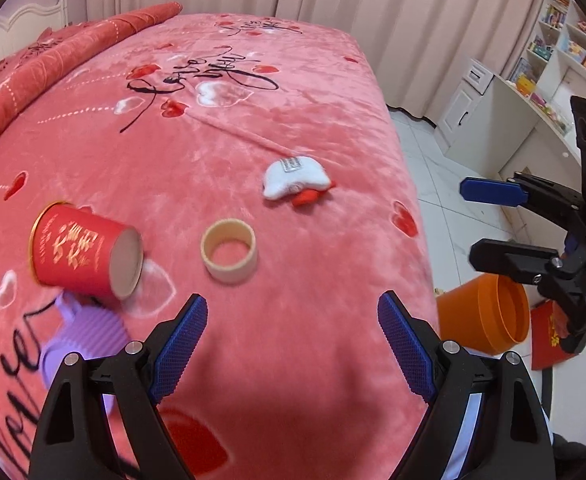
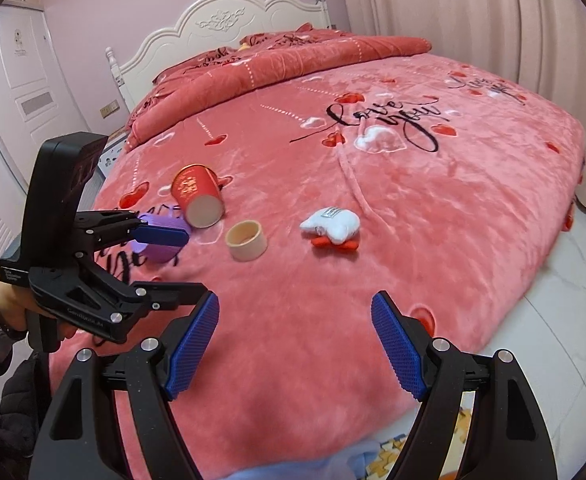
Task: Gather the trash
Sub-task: 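Move both open tools back over the bed items, then grasp the beige tape roll with the left tool while the right tool grasps the white plush toy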
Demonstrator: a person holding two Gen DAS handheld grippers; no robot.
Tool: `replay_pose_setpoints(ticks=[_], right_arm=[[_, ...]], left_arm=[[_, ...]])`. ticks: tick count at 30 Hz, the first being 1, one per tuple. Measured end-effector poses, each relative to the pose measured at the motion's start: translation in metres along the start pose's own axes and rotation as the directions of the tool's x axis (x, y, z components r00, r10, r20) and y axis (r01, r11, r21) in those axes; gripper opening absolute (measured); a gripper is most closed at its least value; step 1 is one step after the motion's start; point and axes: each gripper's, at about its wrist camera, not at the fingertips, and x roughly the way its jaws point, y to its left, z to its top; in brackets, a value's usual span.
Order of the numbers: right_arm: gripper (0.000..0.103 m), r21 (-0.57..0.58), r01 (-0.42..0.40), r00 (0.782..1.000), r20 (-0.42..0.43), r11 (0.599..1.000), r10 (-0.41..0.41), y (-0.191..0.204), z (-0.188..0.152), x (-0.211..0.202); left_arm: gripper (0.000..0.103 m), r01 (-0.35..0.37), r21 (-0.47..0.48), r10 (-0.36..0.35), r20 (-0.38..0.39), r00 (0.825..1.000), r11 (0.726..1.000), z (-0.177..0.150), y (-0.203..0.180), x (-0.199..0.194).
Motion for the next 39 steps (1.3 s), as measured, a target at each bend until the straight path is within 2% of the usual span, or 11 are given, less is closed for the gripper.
replay_pose_setpoints(ticks=[10,12,17,22,28,30,32,39], right_arm=[[0.078,-0.037,-0.032,0.999,-0.03,0.999,0.031,-0.022,0.026,0.063],[0.078,-0.042,-0.036,0.999,-0.033,0.998,0.035,-0.026,0.03,0.074],[0.078,-0.07,-0.028,0.999,-0.031,0.997,0.026,-0.031,0.038,0.093],[0.078,-0.108,-0.013,0.999,-0.034,0.994,0.01,-0.033,0.045,0.113],[0.078,-0.142,-0.006,0.999,-0.046,0.99,0.0,-0.035,0.052,0.137],[0.074,-0.156,-0.004,0.999,-0.047,0.988,-0.003,-0.035,0.051,0.143],[0.062,-0.166,-0.015,0.998,-0.056,0.986,0.006,-0.034,0.051,0.147],[0.052,-0.178,-0.019,0.998,-0.064,0.984,0.008,-0.034,0.047,0.155]], left_arm=[[0.086,-0.012,-0.005,0.012,-0.006,1.0,1.0,0.015,0.026,0.031],[0.077,0.001,-0.001,-0.001,0.0,1.0,1.0,0.017,0.028,0.033],[0.068,0.002,0.023,-0.002,0.0,1.0,1.0,0.021,0.029,0.046],[0.054,0.008,-0.001,-0.008,0.008,1.0,1.0,0.016,0.038,0.054],[0.047,0.021,-0.006,-0.02,0.034,0.999,1.0,0.015,0.044,0.055],[0.046,0.029,-0.01,-0.029,0.039,0.999,1.0,0.015,0.047,0.057],[0.044,0.028,-0.009,-0.027,0.043,0.999,1.0,0.016,0.047,0.058],[0.041,0.026,-0.014,-0.025,0.05,0.998,1.0,0.017,0.048,0.063]])
